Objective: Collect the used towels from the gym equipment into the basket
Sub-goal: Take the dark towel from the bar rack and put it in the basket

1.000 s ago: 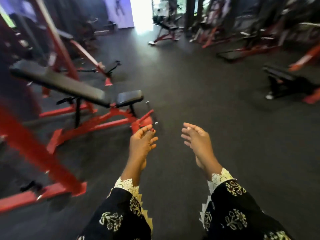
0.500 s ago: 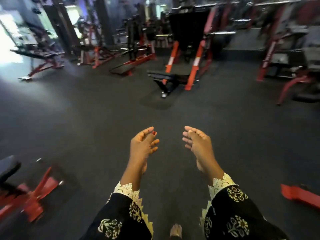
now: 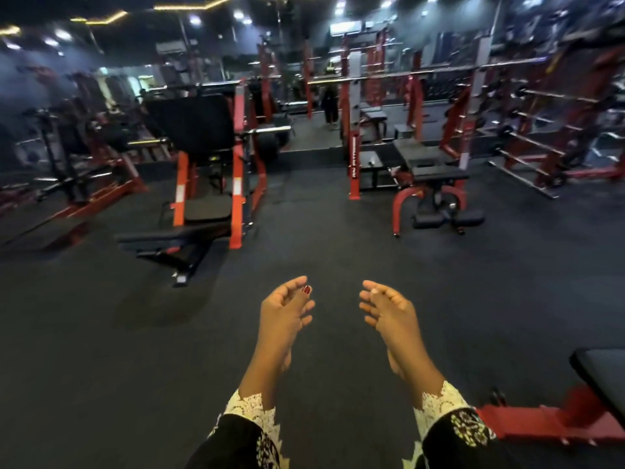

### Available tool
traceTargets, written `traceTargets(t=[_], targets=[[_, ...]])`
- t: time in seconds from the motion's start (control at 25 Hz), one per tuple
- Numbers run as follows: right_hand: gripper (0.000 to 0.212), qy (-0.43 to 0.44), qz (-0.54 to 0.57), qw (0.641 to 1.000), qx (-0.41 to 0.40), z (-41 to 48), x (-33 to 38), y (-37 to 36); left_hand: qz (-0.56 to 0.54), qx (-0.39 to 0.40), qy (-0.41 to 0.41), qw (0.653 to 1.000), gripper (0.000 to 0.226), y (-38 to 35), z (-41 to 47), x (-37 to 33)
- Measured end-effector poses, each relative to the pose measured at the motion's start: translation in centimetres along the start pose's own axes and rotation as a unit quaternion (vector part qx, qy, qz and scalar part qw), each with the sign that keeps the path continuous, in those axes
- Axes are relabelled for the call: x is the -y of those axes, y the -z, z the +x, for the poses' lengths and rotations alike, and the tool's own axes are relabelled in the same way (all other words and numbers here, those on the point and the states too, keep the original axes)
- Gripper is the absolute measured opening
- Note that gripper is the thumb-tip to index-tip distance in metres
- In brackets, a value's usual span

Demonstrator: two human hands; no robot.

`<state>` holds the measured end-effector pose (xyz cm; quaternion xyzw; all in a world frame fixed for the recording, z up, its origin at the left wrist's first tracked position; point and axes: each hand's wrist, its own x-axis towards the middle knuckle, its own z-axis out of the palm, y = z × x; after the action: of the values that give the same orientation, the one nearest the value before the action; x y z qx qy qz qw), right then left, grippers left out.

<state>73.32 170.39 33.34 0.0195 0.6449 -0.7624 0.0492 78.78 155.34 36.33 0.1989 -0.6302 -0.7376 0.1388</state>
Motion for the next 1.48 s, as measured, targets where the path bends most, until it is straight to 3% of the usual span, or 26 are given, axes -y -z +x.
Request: traceTargets(t=[0.6,0.92,1.12,1.28,1.48], targets=[[0.023,0.054,-0.030,0.998,0.018,49.1,11.8,-0.6,0.012,0.018,-0.083,0.996,0.014,-23.4,43.3,-8.4],[0.033,0.069,-0.001,0.997,0.046,78.3,17.7,-8.4,0.033,-0.045,-0.155,0.986,0.028,-28.8,69.3,-16.3],[0.031,0.055,0.005,0.998,0.043,91.4,21.1,-11.1,0.056,-0.032,-0.165,0.984,0.027,-35.1,82.9,-21.0],[0.022,0.067,0.006,0.998,0.017,100.4,23.0,-9.0,0.080,0.010,-0.168,0.983,0.021,-43.1,91.8,-21.8],[0.016,0.098,0.017,0.994,-0.055,112.7,24.9,2.0,0.057,0.095,-0.166,0.980,0.016,-58.6,101.4,-18.7]])
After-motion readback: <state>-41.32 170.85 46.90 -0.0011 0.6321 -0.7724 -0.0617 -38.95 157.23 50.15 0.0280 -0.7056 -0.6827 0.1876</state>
